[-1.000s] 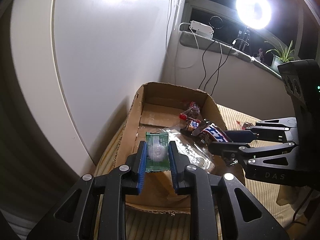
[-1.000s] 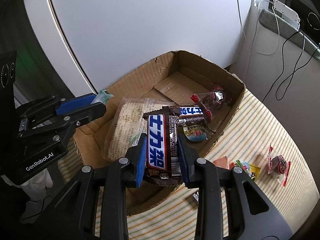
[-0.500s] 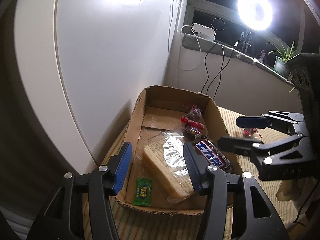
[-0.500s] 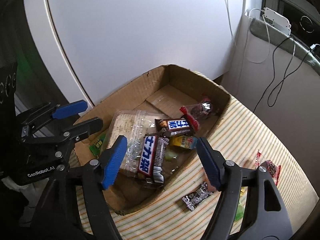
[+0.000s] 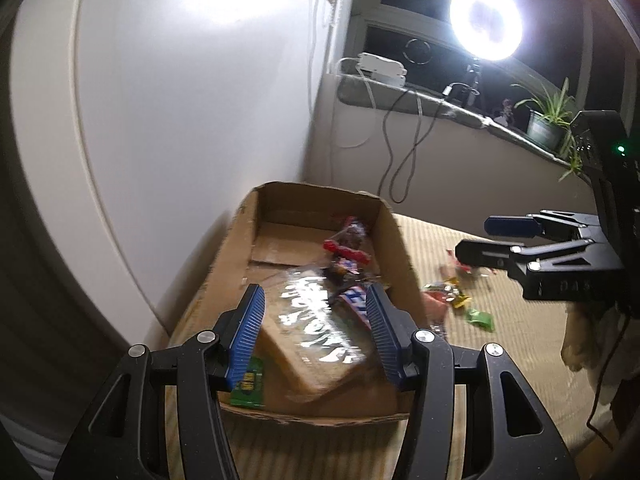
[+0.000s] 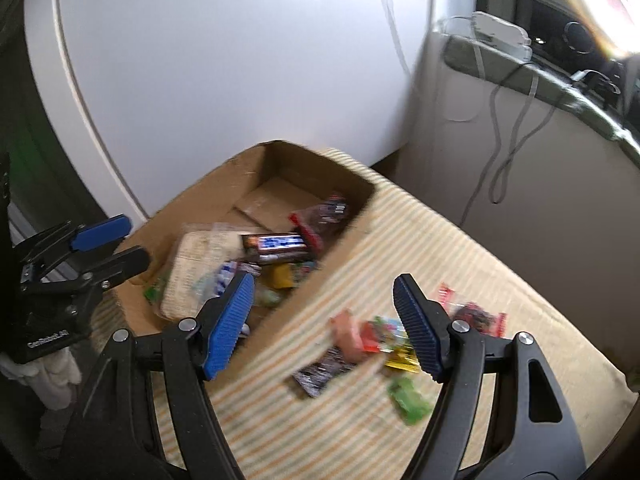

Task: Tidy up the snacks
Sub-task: 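Move both tools back to the snacks and grasp the red chocolate with the right tool, then grasp the green candy with the left tool while the right tool lifts the red chocolate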

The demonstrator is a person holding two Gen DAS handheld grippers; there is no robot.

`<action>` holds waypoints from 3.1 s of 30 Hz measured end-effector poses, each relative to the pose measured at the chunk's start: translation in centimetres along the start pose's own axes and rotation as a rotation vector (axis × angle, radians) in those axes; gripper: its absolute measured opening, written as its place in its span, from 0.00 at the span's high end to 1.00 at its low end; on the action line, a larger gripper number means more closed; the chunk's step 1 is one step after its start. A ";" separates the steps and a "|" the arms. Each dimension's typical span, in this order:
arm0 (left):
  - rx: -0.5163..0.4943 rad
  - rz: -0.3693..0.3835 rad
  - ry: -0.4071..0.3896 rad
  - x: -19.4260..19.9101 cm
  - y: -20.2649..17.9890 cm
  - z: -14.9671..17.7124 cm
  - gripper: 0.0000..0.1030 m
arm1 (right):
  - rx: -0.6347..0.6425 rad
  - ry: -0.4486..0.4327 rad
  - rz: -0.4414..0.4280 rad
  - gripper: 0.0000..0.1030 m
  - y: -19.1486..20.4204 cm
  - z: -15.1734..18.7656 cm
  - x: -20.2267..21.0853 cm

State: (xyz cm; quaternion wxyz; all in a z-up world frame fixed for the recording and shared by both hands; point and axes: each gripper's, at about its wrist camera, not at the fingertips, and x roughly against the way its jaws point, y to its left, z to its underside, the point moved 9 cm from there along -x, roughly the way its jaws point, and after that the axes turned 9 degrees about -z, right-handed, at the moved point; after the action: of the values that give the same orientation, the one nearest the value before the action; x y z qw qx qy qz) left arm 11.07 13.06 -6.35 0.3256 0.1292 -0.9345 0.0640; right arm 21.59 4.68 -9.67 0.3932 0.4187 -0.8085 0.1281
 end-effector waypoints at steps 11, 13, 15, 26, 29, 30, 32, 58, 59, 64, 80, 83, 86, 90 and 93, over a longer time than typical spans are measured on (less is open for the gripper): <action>-0.058 0.085 0.001 0.7 -5.8 0.1 0.50 | -0.054 -0.072 0.114 0.27 -6.9 1.6 4.2; -0.073 0.108 0.007 0.8 -7.3 0.3 0.50 | -0.058 -0.067 0.130 0.27 -8.0 2.0 4.5; -0.088 0.128 0.013 0.8 -8.8 0.6 0.50 | -0.068 -0.061 0.144 0.27 -9.3 2.5 4.7; -0.155 0.227 0.099 -0.7 -16.1 3.0 0.50 | -0.157 0.010 0.032 0.27 -15.5 3.7 3.9; -0.155 0.241 0.126 -1.4 -17.2 3.6 0.50 | -0.117 0.034 -0.007 0.27 -15.7 3.6 3.0; -0.153 0.247 0.140 -1.8 -17.7 3.8 0.50 | -0.098 0.047 -0.018 0.27 -15.7 3.6 2.6; -0.151 0.255 0.162 -2.5 -18.4 4.2 0.50 | -0.049 0.075 -0.036 0.27 -15.4 3.7 1.7; -0.208 0.175 0.272 -9.3 -23.7 6.2 0.51 | 0.221 0.282 -0.132 0.29 -14.0 6.2 -8.1; -0.222 0.168 0.266 -9.4 -23.9 6.2 0.54 | 0.221 0.281 -0.130 0.29 -14.1 6.3 -8.1; -0.270 0.139 0.246 -9.7 -24.2 6.1 0.64 | 0.188 0.273 -0.122 0.48 -14.8 6.2 -7.8; -0.248 0.169 0.235 -6.8 -22.5 6.4 0.69 | 0.138 0.252 -0.054 0.65 -15.3 7.1 -5.5; -0.236 0.177 0.221 -6.0 -21.7 6.1 0.69 | 0.129 0.234 -0.050 0.65 -15.3 7.3 -4.1; -0.224 0.188 0.197 -4.7 -21.1 5.6 0.69 | 0.123 0.216 -0.047 0.65 -15.0 7.1 -2.6; -0.205 0.195 0.159 -3.2 -19.7 4.5 0.69 | 0.119 0.193 -0.048 0.65 -14.0 6.1 -1.3; -0.190 0.191 0.127 -2.2 -18.1 3.7 0.69 | 0.123 0.172 -0.042 0.65 -13.0 5.4 -0.2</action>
State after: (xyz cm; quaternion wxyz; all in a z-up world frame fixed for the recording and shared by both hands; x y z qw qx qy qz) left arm 15.62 -4.57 -9.96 0.3872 0.0042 -0.9219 0.0141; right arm 28.97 -6.09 -14.94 0.4373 0.4466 -0.7533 0.2048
